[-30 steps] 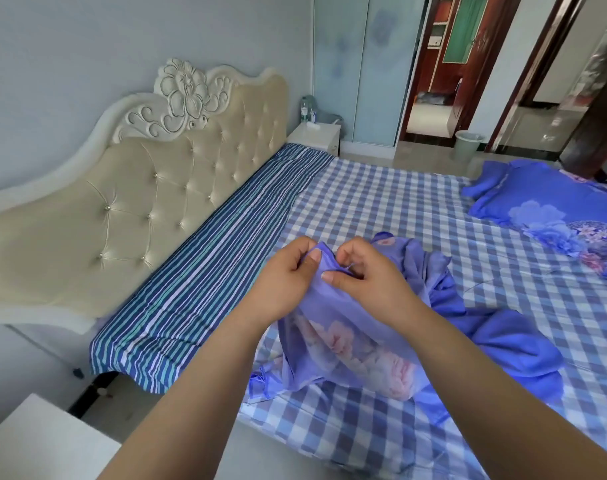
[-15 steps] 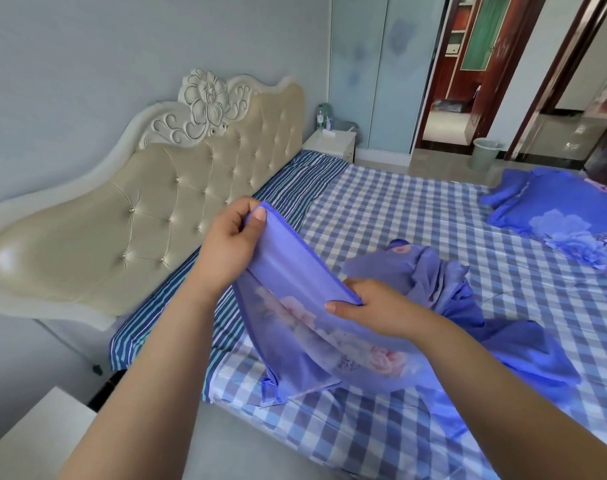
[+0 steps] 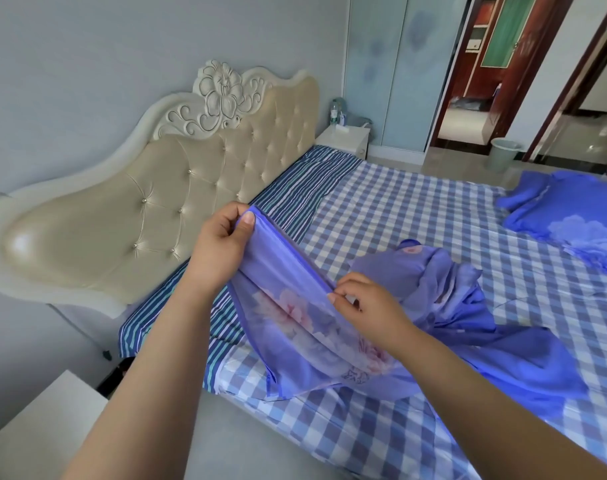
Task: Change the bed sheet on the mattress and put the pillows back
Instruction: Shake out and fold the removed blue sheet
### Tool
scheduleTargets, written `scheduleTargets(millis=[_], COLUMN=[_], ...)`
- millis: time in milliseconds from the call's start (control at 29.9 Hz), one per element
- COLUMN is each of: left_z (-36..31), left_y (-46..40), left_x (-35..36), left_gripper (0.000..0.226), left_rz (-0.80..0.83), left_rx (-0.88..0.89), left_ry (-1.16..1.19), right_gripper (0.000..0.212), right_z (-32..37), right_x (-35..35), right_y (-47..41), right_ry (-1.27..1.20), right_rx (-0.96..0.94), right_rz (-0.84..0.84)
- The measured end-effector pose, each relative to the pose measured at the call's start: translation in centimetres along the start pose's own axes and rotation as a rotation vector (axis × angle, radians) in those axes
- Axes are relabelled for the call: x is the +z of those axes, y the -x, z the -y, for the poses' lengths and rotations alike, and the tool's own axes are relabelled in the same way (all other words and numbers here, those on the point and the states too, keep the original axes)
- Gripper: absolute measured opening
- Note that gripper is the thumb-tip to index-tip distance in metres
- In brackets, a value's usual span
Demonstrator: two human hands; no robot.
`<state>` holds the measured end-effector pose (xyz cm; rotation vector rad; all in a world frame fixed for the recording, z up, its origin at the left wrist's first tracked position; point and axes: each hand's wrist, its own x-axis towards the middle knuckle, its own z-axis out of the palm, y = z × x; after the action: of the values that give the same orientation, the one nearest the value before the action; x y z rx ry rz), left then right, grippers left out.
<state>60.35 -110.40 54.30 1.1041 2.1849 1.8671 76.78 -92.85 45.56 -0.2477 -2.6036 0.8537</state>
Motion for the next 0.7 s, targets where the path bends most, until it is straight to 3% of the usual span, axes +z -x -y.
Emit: scheduleTargets(millis=[67,167,368,702], left_z=[0.0,0.0,-0.2,0.4], left_y=[-0.2,-0.4,-0.3,0.6], left_x=[0.0,-0.5,-1.5,-4.6], left_gripper=[0.029,0.030,0.027,0.022], left_rz=[-0.023,-0.027,-0.047,-0.256], left_rx=[-0.004,-0.007,-0.014,-0.061], left_ry=[-0.009,-0.043,-0.021,-0.001], right_gripper=[0.018,0.029,0.025,0.030], right_z=[0.3,0.5,-0.3,-4.8], right_x=[1.0,1.9,2.9,2.6], right_y=[0.1,0.0,-0.4,-1.1], right_ry=[-0.022,0.045,0.240,0.349], right_rx=[0.009,-0.005,-0.009,0.288], right_rz=[0.040,0.084,0.189,0.359])
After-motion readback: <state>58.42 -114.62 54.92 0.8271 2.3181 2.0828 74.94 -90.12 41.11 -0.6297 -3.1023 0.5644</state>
